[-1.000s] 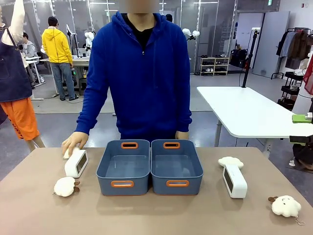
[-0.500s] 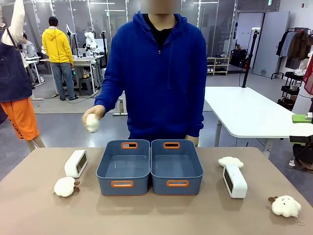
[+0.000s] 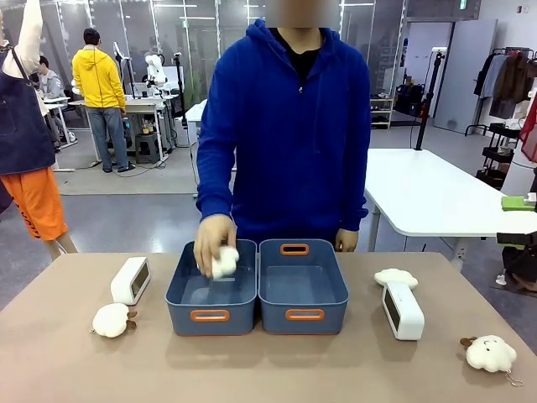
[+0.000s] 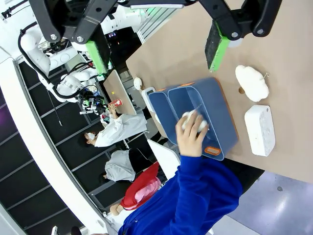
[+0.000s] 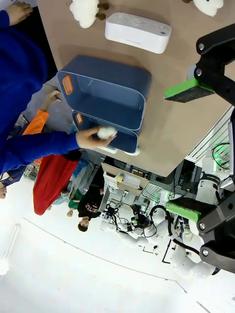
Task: Sort the digital clocks into the basket.
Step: Pick up the Digital clock from the table and place it into the empty Plastic storage basket.
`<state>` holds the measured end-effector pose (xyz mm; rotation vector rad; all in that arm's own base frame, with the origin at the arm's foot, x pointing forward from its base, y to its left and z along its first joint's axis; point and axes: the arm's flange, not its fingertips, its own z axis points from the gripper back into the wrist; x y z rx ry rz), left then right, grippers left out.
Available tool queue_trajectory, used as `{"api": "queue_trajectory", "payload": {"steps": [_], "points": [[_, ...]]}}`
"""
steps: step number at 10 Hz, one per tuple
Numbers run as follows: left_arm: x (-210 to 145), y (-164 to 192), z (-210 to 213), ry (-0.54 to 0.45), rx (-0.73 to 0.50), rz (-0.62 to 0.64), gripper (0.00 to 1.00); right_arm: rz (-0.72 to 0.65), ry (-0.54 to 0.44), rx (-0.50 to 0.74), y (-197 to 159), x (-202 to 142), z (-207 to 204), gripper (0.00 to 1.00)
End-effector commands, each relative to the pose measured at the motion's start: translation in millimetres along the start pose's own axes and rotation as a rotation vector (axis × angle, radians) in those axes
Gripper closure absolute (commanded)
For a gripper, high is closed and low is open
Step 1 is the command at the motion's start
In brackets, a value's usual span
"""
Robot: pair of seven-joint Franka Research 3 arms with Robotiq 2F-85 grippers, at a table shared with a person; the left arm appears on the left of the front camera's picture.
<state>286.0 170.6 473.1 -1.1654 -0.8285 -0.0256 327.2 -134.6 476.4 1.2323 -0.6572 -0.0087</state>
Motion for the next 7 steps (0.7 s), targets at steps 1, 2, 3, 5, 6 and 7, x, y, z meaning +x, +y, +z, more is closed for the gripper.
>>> {"api": "queue_trajectory", "payload": {"steps": [1,2,3,5,6,7], "points": [[3.0,-0.5,-0.3,-0.014,-0.021,-0.01,0.0,0.008,-0.01,0.011,-0.6,2.1,-1.5,0.0],[3.0,-0.5,-0.3,-0.014,-0.021,-0.01,0.0,0.008,-0.01,0.011,-0.6,2.1,-1.5,0.0],[3.0,-0.5,-0.3,-0.014,-0.021,-0.01,0.0,0.0,0.0,0.0,0.0,0.0,0.1,0.0],[3.0,-0.5,-0.3,-0.014,-0.021,-0.01,0.0,-0.027,0.09,-0.183,9.8,10.3,-15.0,0.0],[3.0,-0.5,-0.3,-0.014,-0.021,-0.01,0.0,-0.049,0.129,-0.302,16.5,18.7,-31.8,0.0],[3.0,-0.5,-0.3,-0.014,-0.021,-0.01,0.0,-0.068,0.161,-0.444,19.1,26.2,-53.7,0.0]]}}
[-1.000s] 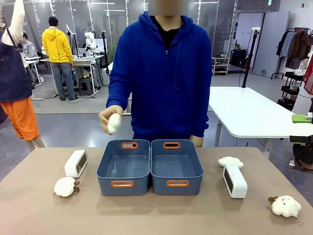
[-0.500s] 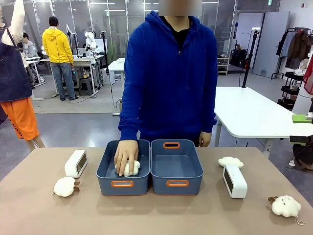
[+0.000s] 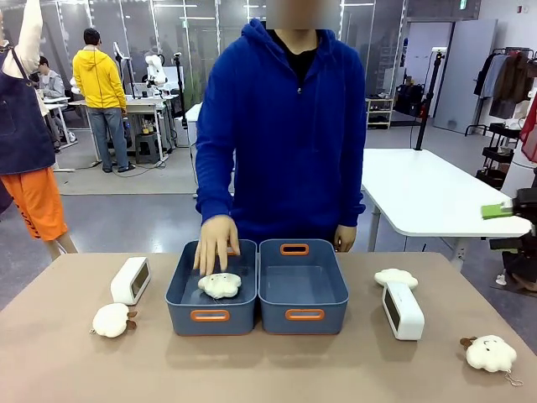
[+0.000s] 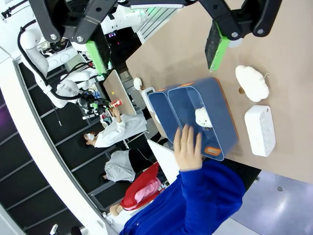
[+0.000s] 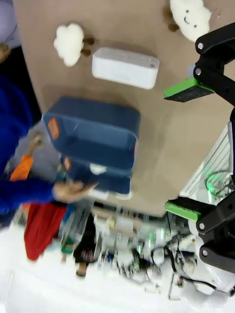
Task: Sort the digital clocks into the basket.
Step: Pick up the Digital clock from the table and place it into the empty Plastic storage basket.
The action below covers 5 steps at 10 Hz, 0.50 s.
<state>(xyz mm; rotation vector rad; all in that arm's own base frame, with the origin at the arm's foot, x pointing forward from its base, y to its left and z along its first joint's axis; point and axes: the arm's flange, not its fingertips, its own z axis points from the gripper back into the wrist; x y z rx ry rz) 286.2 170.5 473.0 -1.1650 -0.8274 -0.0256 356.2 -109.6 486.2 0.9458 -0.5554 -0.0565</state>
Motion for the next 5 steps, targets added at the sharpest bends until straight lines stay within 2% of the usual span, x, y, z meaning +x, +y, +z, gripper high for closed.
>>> {"api": "queue_trajectory", "payload": {"steps": [1,3,5], "points": [[3.0,-0.6,-0.1,-0.015,-0.021,-0.011,0.0,-0.053,0.122,-0.254,20.2,17.8,-43.8,0.0],[3.0,-0.6,-0.1,-0.015,-0.021,-0.011,0.0,-0.083,0.17,-0.44,10.6,32.3,-103.5,0.0],[3.0,-0.6,-0.1,-0.015,-0.021,-0.011,0.0,-0.112,0.206,-0.573,-0.9,33.2,-142.6,0.0]]}}
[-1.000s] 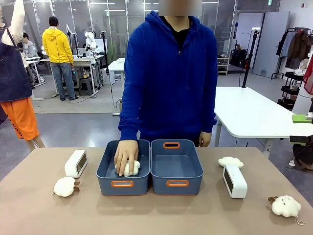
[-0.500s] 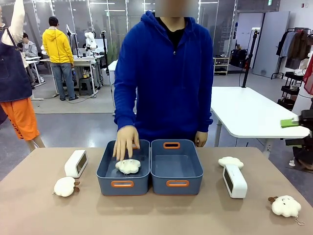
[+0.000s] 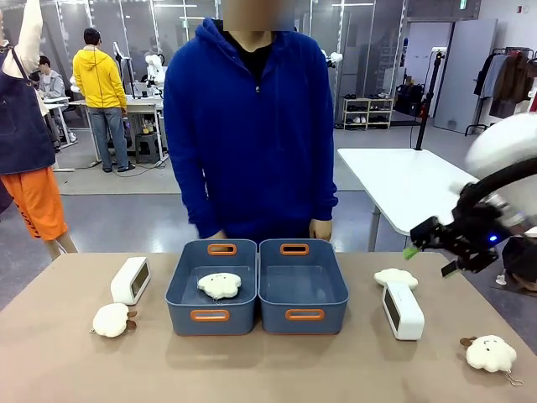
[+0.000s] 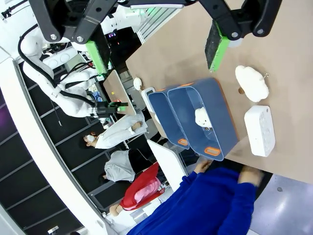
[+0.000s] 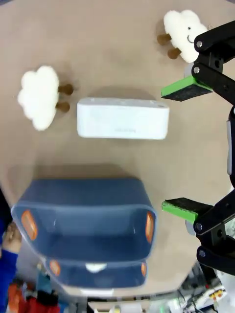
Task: Sort the digital clocks into the basket.
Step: Pick up the Digital clock from the table and place it into the empty Plastic storage basket.
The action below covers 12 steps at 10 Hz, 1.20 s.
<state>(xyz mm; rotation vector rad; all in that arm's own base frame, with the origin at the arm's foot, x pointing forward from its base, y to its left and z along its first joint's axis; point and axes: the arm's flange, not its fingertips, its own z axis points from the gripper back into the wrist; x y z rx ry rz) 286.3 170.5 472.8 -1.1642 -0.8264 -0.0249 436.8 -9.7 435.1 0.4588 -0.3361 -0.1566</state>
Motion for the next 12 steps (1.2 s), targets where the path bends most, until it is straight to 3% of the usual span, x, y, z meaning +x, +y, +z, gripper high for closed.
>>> {"api": "queue_trajectory", "payload": {"steps": [1,6,10,11,12], "points": [[3.0,-0.9,0.0,-0.015,-0.022,-0.011,0.0,-0.066,0.06,-0.085,0.3,17.0,-20.3,0.0],[3.0,-0.9,0.0,-0.015,-0.022,-0.011,0.0,-0.061,0.147,-0.182,-6.0,7.8,-84.7,0.0],[3.0,-0.9,0.0,-0.015,-0.022,-0.011,0.0,0.0,0.155,-0.301,-7.0,-4.7,-124.7,0.0],[3.0,-0.9,0.0,-0.015,-0.022,-0.011,0.0,0.019,0.114,-0.309,-4.7,-4.0,-131.4,0.5],[3.0,-0.9,0.0,-0.015,-0.022,-0.011,0.0,0.034,0.109,-0.304,-0.1,-5.4,-133.9,0.6]]}}
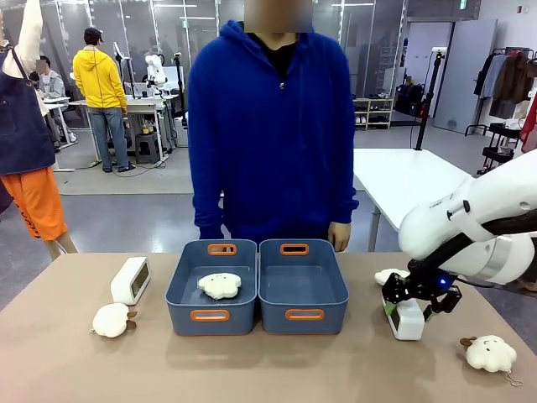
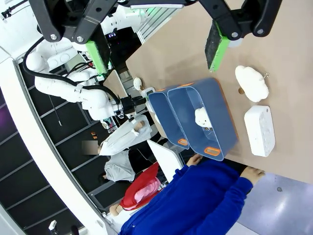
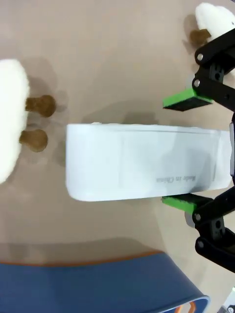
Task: Sort the digital clocks into the basket.
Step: Pick up the Digital clock from the table and place it into the empty Plastic storage basket.
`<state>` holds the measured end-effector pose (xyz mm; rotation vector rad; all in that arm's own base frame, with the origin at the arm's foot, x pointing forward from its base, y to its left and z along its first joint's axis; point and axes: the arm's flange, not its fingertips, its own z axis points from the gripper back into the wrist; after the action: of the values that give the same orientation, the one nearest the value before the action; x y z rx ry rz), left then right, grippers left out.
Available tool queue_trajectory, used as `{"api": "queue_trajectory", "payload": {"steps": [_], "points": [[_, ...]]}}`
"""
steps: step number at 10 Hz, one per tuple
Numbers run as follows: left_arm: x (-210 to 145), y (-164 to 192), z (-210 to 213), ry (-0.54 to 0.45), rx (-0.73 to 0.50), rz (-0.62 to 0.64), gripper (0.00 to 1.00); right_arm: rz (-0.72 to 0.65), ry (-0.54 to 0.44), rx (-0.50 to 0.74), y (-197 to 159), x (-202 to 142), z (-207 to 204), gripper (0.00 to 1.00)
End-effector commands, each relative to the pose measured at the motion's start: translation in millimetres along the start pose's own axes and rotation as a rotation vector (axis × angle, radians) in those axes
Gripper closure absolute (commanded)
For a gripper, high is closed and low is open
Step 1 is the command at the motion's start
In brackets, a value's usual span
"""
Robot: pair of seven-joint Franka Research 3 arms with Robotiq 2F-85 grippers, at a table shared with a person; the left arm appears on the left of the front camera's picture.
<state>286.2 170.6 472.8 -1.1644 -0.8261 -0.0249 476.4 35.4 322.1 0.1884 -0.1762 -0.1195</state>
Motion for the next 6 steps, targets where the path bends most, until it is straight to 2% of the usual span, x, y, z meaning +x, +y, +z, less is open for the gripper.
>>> {"api": "queue_trajectory", "payload": {"steps": [1,3,4,5,6], "points": [[3.0,-0.8,-0.1,-0.015,-0.022,-0.012,0.0,-0.004,-0.039,-0.029,13.6,-1.3,-0.7,1.0],[3.0,-0.8,-0.1,-0.015,-0.022,-0.012,0.0,-0.008,-0.028,-0.022,13.9,-6.5,8.3,1.0],[3.0,-0.8,-0.1,-0.015,-0.022,-0.012,0.0,-0.017,-0.029,-0.012,12.4,-9.0,14.1,0.87],[3.0,-0.8,-0.1,-0.015,-0.022,-0.012,0.0,-0.015,-0.048,0.009,11.7,-11.7,27.6,0.97],[3.0,-0.8,-0.1,-0.015,-0.022,-0.012,0.0,-0.004,-0.049,0.039,12.7,-17.0,43.9,1.0]]}}
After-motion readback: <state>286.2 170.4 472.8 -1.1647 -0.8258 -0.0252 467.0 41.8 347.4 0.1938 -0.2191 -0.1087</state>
